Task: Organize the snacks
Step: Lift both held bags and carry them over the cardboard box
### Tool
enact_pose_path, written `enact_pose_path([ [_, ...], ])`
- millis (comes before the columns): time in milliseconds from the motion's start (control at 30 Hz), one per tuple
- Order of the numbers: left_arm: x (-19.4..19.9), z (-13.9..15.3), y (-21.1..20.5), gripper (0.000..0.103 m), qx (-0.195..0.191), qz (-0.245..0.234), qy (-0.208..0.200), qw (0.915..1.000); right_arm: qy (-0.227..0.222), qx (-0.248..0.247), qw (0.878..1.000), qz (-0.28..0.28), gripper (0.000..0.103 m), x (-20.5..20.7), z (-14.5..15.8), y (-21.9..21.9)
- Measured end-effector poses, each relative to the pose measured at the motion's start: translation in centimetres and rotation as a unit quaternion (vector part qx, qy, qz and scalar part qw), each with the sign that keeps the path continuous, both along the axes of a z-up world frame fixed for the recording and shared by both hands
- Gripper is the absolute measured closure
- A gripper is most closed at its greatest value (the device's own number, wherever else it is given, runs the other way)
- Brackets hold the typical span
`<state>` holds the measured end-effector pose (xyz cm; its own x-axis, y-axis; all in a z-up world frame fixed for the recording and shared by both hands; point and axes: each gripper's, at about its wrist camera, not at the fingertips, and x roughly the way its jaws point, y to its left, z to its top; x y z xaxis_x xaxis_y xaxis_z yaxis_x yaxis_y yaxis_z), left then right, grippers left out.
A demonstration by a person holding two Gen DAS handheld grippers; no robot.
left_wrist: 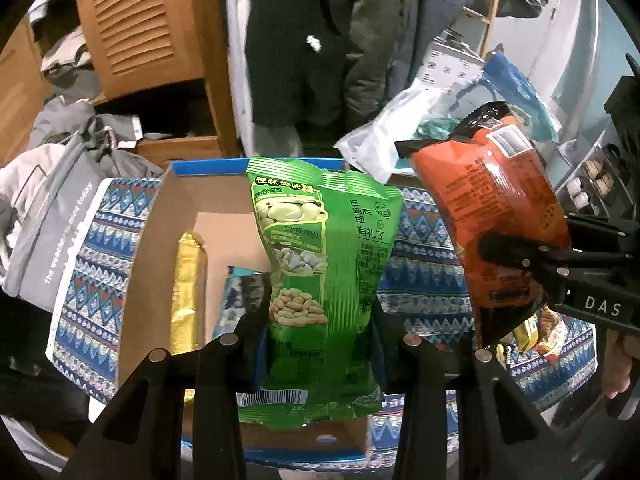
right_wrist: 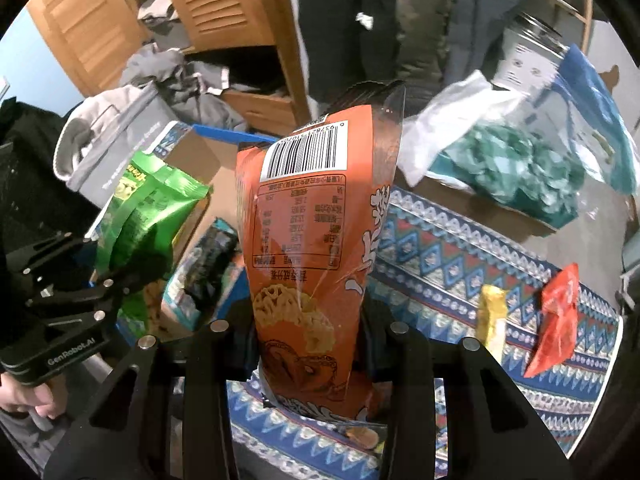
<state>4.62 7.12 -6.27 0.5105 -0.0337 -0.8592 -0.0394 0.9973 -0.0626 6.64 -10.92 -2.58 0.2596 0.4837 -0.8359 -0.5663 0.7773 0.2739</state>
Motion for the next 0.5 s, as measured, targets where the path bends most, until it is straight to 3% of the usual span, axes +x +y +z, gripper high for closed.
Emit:
enact_pose_path([
  [500,-1.0,-1.3,6.8,0.063,-0.003,0.057,0.010,0.9983,0.020,0.014,0.999,0.038,0.066,0.1,0.4,7.8],
])
